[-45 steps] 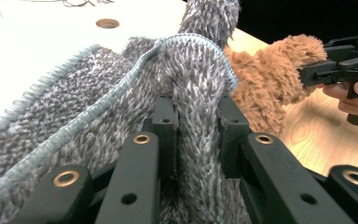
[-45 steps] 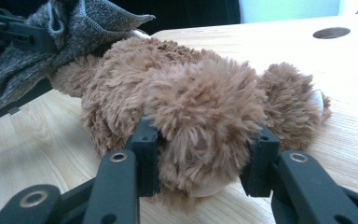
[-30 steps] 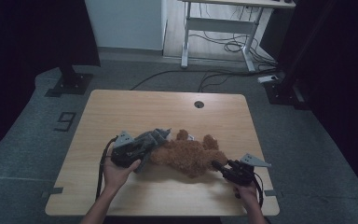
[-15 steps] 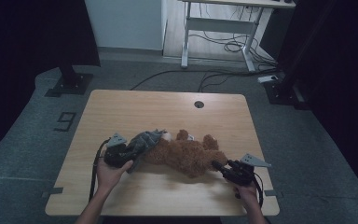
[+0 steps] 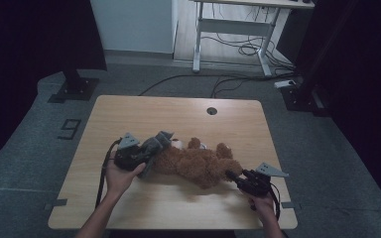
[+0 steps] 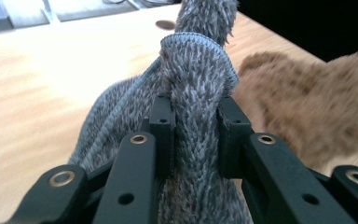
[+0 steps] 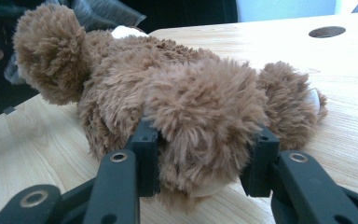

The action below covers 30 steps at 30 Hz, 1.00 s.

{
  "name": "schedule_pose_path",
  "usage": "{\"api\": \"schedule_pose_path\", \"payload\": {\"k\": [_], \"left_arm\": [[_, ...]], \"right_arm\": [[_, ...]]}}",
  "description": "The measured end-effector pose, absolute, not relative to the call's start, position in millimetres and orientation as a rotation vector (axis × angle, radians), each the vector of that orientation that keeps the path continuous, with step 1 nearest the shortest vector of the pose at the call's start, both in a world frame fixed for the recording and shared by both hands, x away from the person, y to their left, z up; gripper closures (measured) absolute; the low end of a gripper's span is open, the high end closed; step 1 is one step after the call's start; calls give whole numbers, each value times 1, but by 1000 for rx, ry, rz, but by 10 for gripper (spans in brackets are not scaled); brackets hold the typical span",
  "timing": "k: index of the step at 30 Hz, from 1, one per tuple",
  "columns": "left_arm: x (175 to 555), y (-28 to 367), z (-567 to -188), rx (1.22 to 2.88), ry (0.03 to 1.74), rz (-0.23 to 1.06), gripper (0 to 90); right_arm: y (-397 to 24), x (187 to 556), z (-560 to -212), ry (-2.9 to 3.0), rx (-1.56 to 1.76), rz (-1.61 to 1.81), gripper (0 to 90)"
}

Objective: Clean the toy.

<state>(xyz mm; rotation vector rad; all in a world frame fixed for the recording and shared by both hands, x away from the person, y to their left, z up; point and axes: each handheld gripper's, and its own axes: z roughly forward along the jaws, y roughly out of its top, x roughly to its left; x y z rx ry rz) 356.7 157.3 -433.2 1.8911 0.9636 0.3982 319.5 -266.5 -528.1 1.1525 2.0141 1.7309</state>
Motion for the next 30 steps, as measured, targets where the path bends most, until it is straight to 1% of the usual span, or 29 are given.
{"api": "schedule_pose_path", "payload": {"k": [4,7,10,11,13,14,17,21,26,30], "left_arm": [[373,135,-424,1907,931,408,720],[386,121,-424,1924,925,401,720],[396,114,-432,1960,933,375,719],[399,114,-442,1971,947,344,720],[399,116,-447,1964,955,323,722],[398,122,-453,1946,965,301,727],[392,127,-458,1943,962,308,732],[369,139,-468,1913,949,302,743],[352,145,-475,1887,948,285,745],[337,147,-481,1861,945,275,745]], "right_arm": [[-266,319,-528,2017,1146,1717,577],[-266,319,-527,2019,1143,1710,577],[-266,319,-527,2021,1141,1705,577],[-266,319,-527,2022,1136,1698,576],[-265,319,-527,2021,1135,1696,576],[-264,320,-527,2018,1132,1681,576],[-261,322,-527,2016,1141,1656,576],[-253,331,-525,2010,1173,1582,581],[-246,342,-525,1981,1224,1548,582],[-244,341,-526,1999,1226,1550,577]]}}
